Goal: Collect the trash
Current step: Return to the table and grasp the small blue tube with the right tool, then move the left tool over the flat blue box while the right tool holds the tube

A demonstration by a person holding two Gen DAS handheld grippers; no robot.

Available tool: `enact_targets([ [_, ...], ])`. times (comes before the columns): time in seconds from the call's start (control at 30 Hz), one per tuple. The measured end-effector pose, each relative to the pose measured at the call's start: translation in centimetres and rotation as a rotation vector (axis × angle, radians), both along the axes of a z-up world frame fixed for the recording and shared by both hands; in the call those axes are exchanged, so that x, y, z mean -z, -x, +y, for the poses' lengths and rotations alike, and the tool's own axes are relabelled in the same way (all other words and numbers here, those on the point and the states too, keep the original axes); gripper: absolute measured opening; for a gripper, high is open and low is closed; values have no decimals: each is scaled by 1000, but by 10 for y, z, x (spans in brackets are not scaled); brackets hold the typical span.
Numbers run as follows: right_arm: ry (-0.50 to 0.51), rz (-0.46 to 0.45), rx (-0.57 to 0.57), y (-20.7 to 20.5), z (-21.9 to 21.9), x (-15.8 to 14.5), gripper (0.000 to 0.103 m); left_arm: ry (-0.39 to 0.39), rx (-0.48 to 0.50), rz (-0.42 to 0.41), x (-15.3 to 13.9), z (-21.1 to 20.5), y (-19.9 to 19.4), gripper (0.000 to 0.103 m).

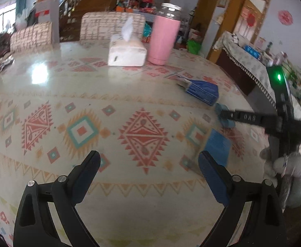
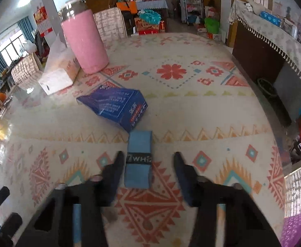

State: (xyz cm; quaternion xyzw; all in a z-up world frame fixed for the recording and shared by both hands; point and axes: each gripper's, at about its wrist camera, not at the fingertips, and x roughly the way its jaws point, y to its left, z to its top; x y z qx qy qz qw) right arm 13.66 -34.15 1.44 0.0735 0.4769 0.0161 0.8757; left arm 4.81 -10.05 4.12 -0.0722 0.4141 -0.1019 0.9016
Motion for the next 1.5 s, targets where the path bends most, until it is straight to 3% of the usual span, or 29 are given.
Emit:
enact_targets([
  [0.07, 13, -7, 12, 2, 3, 0, 29, 17, -15, -7, -2, 4, 0, 95],
  [0.33, 63, -15, 76, 49, 5, -11, 28, -22, -48, -64, -8, 2, 5, 95],
  [0.57, 99, -63, 214, 135, 5, -45, 29, -88, -55, -129, -8, -8, 12, 95],
  [0.73, 126, -69, 302, 202, 26, -54, 29, -85, -62, -161, -13, -8, 17, 95],
  [0.87, 132, -79, 361, 231, 37, -59, 29, -97, -61, -177, -14, -8, 21, 95],
  [1.23, 75, -139, 463, 260, 39, -65, 29, -98, -34, -200, -19, -5, 21, 95],
  [1.5, 36, -157, 417, 262, 32, -60, 29, -102, 19, -92, -6, -7, 4, 95],
])
